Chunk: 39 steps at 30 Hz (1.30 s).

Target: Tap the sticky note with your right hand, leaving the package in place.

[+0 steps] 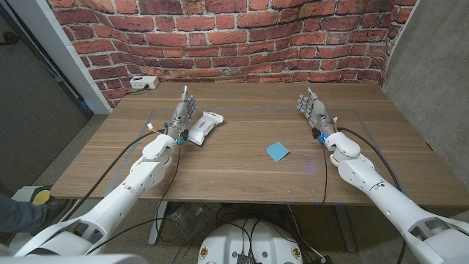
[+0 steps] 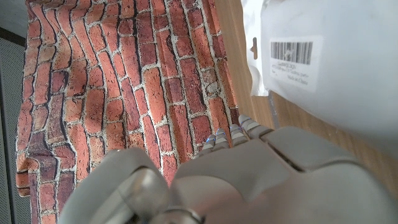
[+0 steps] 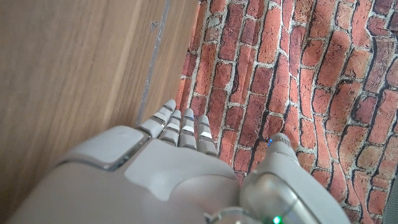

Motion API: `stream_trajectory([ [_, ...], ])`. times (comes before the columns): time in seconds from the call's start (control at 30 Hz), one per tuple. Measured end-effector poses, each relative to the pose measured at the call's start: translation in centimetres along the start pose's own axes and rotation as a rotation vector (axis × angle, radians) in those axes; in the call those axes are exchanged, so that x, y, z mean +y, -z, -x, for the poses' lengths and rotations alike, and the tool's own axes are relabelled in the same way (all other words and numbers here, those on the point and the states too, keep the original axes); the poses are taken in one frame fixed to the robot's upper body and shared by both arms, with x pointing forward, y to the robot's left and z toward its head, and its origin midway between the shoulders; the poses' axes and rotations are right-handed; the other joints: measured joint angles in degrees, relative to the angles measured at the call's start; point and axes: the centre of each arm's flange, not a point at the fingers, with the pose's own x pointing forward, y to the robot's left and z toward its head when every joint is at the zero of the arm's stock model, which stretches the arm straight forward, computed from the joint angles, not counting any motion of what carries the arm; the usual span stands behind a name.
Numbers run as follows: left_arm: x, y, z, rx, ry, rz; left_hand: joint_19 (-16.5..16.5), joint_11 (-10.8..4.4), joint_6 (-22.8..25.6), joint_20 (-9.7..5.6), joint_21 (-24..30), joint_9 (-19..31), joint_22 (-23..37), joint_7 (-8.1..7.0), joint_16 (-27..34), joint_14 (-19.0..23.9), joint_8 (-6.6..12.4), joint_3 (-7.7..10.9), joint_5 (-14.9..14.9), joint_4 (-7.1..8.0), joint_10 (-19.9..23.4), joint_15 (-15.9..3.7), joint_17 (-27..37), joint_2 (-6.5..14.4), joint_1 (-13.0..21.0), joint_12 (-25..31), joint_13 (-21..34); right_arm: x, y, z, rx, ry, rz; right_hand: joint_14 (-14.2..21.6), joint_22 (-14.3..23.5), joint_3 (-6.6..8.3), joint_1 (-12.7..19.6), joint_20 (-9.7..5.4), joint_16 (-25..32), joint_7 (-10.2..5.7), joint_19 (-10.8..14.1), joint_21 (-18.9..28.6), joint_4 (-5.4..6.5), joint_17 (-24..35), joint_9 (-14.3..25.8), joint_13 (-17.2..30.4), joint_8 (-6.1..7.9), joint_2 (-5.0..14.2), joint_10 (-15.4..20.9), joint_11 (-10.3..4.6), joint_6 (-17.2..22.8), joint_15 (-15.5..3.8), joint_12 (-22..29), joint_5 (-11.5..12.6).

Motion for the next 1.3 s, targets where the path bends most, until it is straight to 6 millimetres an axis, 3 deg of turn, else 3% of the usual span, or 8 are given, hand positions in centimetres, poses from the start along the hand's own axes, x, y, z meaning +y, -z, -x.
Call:
stream_trajectory([
  [0.27,0.0,-0.1,0.4,-0.011,-0.011,0.035,0.0,-0.02,0.0,0.0,0.0,0.0,0.0,0.0,0.0,0.0,0.0,0.0,0.2,0.0,0.0,0.0,0.0,0.5,0.5,0.4,0.0,1.1,1.0,0.5,0.004,-0.017,-0.033,1.8,0.0,0.0,0.0,-0.22,0.4,-1.08,1.9,0.3,0.0,0.0,0.0,0.0,0.4,0.0,1.7,-0.22,1.1,-0.58,0.4,0.0],
  [0.67,-0.4,-1.1,1.8,-0.025,0.0,0.027,-0.3,0.07,0.7,0.31,0.4,0.0,0.0,-0.62,0.4,1.0,0.45,0.01,0.2,0.0,1.0,-0.1,-0.2,0.8,0.8,0.6,0.0,2.1,-0.1,3.4,-0.098,-0.004,0.009,3.7,0.0,-0.01,0.0,-0.61,0.4,-2.28,3.9,0.6,0.0,0.0,0.3,0.0,0.84,0.0,3.7,-1.08,3.1,-0.84,1.1,0.2],
  [1.07,-0.3,-1.4,2.6,-0.02,0.006,0.024,-0.3,0.11,1.3,0.31,0.4,0.0,0.0,-0.45,0.4,1.6,0.46,0.25,0.2,-0.24,1.8,-0.11,-0.2,1.4,1.4,0.9,0.0,4.3,-1.0,5.9,-0.134,-0.034,0.07,3.8,0.0,-0.26,0.0,-0.53,0.4,-3.69,3.8,0.5,0.25,0.0,0.3,0.0,1.72,-0.02,4.2,-1.56,5.9,-0.74,1.1,0.2],
  [1.3,-0.3,-2.0,3.0,-0.027,0.019,0.012,-0.3,-0.1,1.8,0.31,0.4,0.0,0.0,-0.34,0.4,1.6,0.46,0.25,0.2,-0.24,2.0,-0.11,-0.2,1.4,1.4,0.9,0.0,5.6,-1.6,7.0,-0.157,-0.038,0.154,2.6,0.0,-0.58,-0.3,0.2,-0.5,-5.57,2.2,-0.4,-0.08,0.0,0.3,0.0,1.72,-0.31,3.3,-2.5,7.1,-0.38,0.6,0.2],
])
